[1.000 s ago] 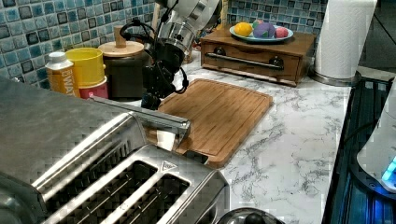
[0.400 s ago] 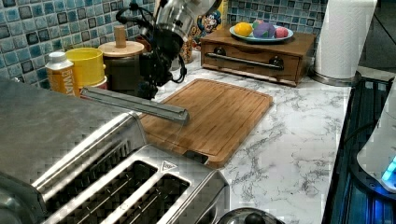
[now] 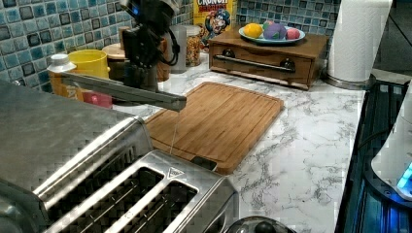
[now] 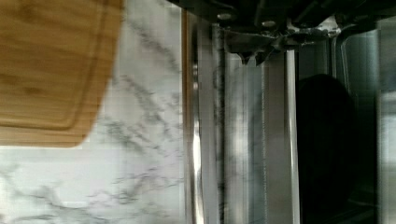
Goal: Close the oven.
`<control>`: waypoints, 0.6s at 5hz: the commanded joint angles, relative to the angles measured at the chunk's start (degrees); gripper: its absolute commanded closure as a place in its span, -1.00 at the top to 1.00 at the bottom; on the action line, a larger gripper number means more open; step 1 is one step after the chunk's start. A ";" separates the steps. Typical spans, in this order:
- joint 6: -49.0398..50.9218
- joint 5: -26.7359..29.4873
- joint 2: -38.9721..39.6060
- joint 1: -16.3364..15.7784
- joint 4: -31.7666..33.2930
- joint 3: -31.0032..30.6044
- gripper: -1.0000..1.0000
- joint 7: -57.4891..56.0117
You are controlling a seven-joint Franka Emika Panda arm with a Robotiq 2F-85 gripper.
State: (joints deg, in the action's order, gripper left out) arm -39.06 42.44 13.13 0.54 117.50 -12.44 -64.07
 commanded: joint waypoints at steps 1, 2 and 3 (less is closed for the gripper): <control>-8.65 -38.13 -7.08 -19.75 -3.92 -1.79 -1.00 37.35; -3.87 -48.37 -6.86 -17.74 -8.53 -3.34 -1.00 46.77; -4.24 -57.91 -10.16 -16.46 -8.54 -5.78 -1.00 58.92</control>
State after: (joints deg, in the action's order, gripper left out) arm -43.03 -14.42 7.80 -18.06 114.42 -19.18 -11.13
